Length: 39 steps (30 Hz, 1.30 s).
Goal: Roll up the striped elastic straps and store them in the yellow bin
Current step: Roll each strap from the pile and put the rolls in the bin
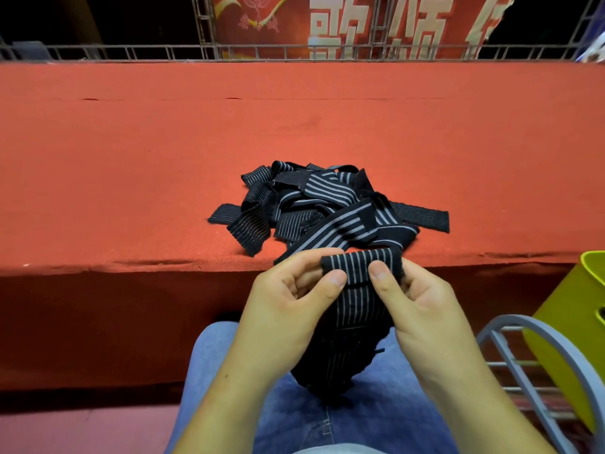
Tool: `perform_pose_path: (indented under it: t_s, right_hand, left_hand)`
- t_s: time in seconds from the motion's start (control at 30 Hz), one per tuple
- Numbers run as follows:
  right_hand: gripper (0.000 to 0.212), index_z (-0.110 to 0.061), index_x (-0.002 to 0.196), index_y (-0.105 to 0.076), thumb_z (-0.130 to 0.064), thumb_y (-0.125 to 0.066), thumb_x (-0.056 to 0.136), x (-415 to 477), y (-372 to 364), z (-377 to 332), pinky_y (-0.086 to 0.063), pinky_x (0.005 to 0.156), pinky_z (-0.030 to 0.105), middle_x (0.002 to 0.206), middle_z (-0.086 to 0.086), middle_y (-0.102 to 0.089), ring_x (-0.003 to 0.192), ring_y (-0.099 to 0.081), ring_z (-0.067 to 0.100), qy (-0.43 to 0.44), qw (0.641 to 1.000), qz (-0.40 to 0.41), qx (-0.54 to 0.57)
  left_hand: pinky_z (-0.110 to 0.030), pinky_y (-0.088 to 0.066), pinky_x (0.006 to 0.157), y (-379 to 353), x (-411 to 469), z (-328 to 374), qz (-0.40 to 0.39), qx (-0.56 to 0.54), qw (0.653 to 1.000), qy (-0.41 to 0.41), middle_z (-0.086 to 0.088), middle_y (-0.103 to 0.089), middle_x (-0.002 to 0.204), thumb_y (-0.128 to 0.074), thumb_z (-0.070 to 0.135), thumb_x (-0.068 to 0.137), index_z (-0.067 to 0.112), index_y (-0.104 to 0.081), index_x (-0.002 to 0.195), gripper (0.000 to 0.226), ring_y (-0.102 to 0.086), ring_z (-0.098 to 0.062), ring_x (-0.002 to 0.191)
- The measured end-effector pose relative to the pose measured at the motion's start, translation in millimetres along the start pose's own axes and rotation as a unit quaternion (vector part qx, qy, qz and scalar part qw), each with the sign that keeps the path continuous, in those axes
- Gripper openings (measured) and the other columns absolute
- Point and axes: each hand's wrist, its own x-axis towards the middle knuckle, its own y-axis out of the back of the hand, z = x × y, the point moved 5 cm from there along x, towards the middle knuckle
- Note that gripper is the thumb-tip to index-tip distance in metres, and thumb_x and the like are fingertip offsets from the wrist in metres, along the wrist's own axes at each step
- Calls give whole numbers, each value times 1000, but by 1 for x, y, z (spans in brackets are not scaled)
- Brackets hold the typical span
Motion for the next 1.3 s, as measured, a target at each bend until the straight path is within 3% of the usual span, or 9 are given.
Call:
perform_pose_path:
  t_s: [0.2, 0.33, 0.43, 0.7, 0.83, 0.93, 1.03, 1.17, 1.3]
  right_hand:
    - [33, -17, 106, -82, -42, -65, 91, -1, -4, 6, -60, 90, 40, 104, 9, -82, 103, -78, 27, -47, 998, -13, 29]
    - [74, -3, 100, -78, -74, -70, 84, -1, -4, 17, -54, 87, 60, 102, 28, -77, 92, -74, 46, -100, 995, -20, -2]
    - [96, 6, 102, -73, -85, -64, 72, -2, -7, 23, -47, 79, 54, 109, 40, -69, 86, -68, 49, -127, 991, -37, -12]
    - [91, -8, 108, -78, -90, -62, 73, 0, -7, 16, -49, 83, 64, 109, 34, -73, 110, -61, 62, -108, 994, -22, 12]
    - [73, -17, 110, -82, -80, -61, 79, 2, -5, 13, -52, 106, 63, 108, 14, -81, 112, -74, 38, -102, 994, -15, 23]
    - [51, -18, 113, -82, -61, -67, 93, 2, -5, 10, -55, 104, 51, 110, 11, -81, 111, -76, 28, -103, 994, -18, 45]
    - [47, -13, 110, -82, -49, -63, 85, 1, -4, 9, -54, 92, 40, 108, 12, -81, 105, -78, 25, -100, 992, -11, 70]
    - [27, -17, 103, -83, -28, -58, 101, 2, -1, 12, -55, 92, 43, 103, 14, -81, 103, -77, 30, -108, 992, 3, 58]
    - [29, -17, 105, -82, -16, -53, 105, 2, 1, 12, -55, 92, 41, 104, 12, -81, 103, -77, 27, -101, 994, 2, 34]
  left_hand:
    - [-26, -58, 88, 2, 0, 2, 19, 34, 999, -30, 0, -81, 102, -67, 0, 96, 21, -76, 106, 24, -76, -15, 100]
    - [-22, -56, 86, 5, 1, 3, 38, 32, 998, -43, 1, -80, 100, -68, -1, 95, 19, -75, 107, 25, -76, -13, 98]
    - [-22, -55, 87, 7, 1, 4, 48, 38, 997, -46, 3, -80, 101, -69, -1, 94, 22, -76, 106, 28, -75, -10, 98]
    - [-34, -55, 95, 6, 3, 0, 37, 57, 997, -43, 2, -80, 103, -69, -4, 93, 26, -79, 105, 34, -74, -15, 101]
    - [-25, -55, 89, 3, 3, 0, 16, 48, 998, -26, 1, -80, 101, -68, -6, 93, 24, -79, 106, 34, -74, -11, 97]
    - [-27, -55, 89, 3, 3, -2, 9, 54, 998, -10, 1, -80, 98, -69, -6, 93, 25, -80, 106, 35, -73, -10, 94]
    - [-33, -56, 95, 2, 3, -3, 2, 54, 999, 6, 2, -79, 106, -69, -5, 92, 24, -79, 108, 35, -74, -13, 102]
    - [-22, -54, 92, -1, 2, 0, -12, 55, 998, 10, 7, -78, 111, -71, 0, 93, 22, -78, 108, 27, -73, -7, 104]
    - [-21, -54, 87, 0, 2, 0, 0, 60, 998, 3, 5, -79, 101, -70, 3, 94, 22, -79, 103, 22, -73, -7, 96]
